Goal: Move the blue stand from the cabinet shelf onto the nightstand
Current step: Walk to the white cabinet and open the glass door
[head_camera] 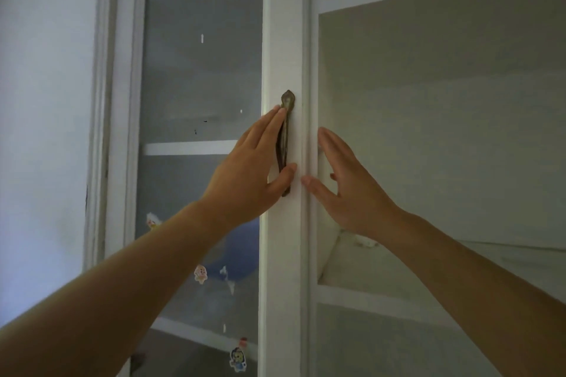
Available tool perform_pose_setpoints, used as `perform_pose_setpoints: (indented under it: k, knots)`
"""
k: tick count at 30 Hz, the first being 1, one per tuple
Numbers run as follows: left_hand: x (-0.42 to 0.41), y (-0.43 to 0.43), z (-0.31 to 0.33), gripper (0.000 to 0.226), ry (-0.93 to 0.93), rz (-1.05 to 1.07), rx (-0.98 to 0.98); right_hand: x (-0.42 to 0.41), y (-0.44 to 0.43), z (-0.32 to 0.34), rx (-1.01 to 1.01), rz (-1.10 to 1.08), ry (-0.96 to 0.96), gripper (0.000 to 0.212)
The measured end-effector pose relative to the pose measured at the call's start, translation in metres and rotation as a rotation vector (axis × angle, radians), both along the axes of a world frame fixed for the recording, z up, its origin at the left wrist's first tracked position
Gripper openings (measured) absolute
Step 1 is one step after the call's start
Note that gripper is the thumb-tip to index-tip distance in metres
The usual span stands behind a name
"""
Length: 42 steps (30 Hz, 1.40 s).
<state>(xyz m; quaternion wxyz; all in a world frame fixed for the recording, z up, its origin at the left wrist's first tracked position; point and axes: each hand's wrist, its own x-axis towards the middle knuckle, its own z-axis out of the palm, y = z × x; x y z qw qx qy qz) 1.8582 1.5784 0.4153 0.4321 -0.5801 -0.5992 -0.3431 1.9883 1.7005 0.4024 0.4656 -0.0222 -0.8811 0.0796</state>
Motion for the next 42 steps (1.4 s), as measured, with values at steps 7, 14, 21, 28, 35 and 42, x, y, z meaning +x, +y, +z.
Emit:
perform_pose_setpoints:
  k: [7,14,21,28,35,42]
  knots:
    - [0.018,0.006,-0.007,0.072,-0.133,0.044,0.038,-0.013,0.017,-0.010,0.001,0.188,0.080,0.069]
    - [0.026,0.012,-0.012,0.065,-0.240,0.008,0.097,-0.019,0.033,-0.018,-0.007,0.334,0.067,0.067]
    - [0.027,0.009,-0.011,0.066,-0.189,0.068,0.062,-0.022,0.033,-0.020,0.020,0.356,0.064,0.067]
    - [0.033,0.007,-0.009,0.068,-0.227,0.052,0.067,-0.018,0.035,-0.021,0.006,0.375,0.068,0.069]
    - [0.040,0.000,-0.010,0.067,-0.247,-0.003,0.079,-0.003,0.027,-0.034,-0.061,0.372,0.047,0.068]
    - [0.041,-0.007,-0.009,0.066,-0.254,0.038,0.073,-0.001,-0.007,-0.096,-0.080,0.399,0.163,0.066]
